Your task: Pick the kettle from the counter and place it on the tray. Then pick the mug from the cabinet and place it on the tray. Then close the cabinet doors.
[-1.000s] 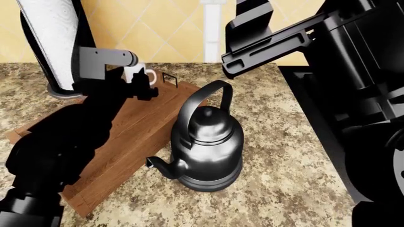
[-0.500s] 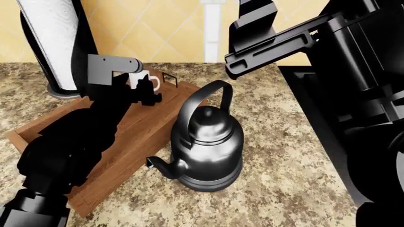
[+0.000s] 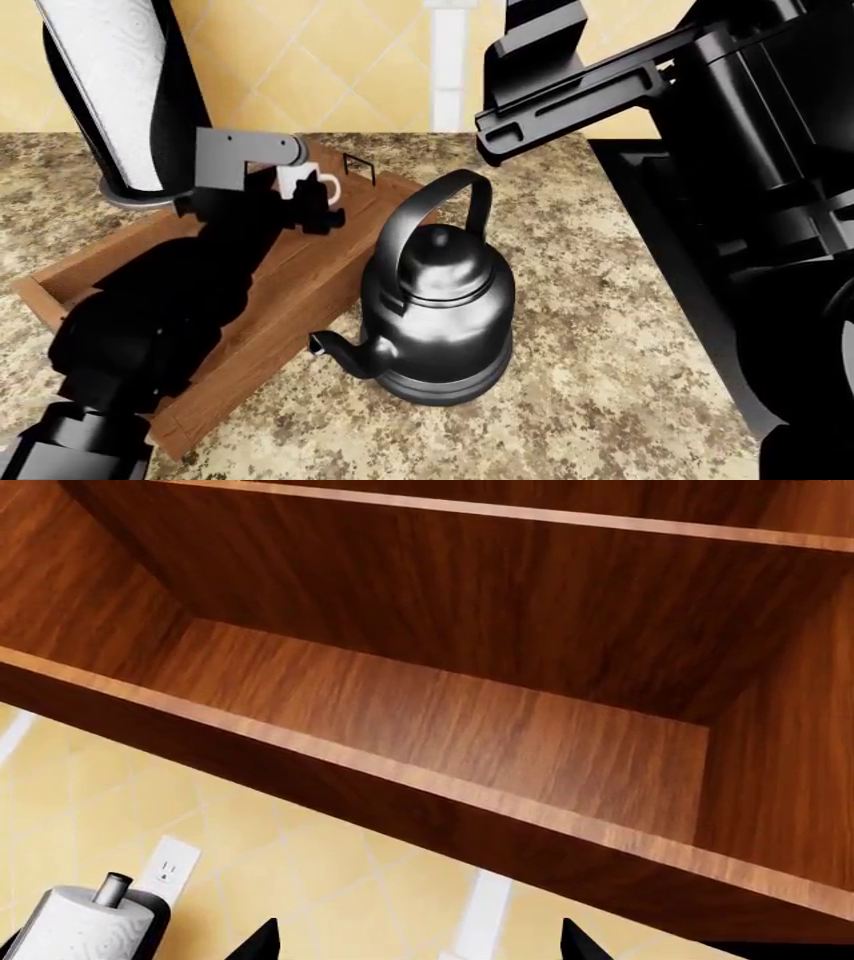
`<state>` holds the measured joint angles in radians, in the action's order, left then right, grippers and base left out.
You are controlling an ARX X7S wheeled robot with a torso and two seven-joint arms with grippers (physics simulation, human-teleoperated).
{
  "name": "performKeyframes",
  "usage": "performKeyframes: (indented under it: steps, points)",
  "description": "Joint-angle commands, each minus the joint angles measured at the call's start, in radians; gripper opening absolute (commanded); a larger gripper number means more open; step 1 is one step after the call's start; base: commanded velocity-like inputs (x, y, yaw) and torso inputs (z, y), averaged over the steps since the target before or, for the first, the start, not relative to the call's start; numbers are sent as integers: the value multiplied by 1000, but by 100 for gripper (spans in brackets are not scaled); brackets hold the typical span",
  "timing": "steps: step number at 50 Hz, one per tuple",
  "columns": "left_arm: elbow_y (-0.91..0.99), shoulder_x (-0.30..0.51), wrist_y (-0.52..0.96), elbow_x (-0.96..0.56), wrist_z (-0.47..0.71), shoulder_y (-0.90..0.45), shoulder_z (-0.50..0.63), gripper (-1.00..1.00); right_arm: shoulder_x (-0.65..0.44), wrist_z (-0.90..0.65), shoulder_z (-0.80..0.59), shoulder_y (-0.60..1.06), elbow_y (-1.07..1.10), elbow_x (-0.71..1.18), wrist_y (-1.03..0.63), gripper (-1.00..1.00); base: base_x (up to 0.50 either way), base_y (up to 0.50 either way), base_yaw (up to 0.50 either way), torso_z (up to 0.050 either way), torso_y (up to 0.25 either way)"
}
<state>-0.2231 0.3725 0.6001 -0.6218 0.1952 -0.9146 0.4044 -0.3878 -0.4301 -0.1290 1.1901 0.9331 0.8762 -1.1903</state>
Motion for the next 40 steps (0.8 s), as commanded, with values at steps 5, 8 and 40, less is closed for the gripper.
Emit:
performKeyframes:
  steps: [5, 8, 40]
  points:
    - [-55, -9, -32, 9, -8, 0, 3, -100, -8, -12, -6, 3, -3, 13, 9, 100, 0, 0, 0, 0, 0]
    - [-66, -11, -38, 11, -10, 2, 4, -100, -10, -14, -8, 3, -3, 15, 11, 100, 0, 0, 0, 0, 0]
    - [-126, -16, -67, 21, -21, 1, 9, 100, -26, -32, -32, -3, -16, 20, 43, 100, 0, 0, 0, 0, 0]
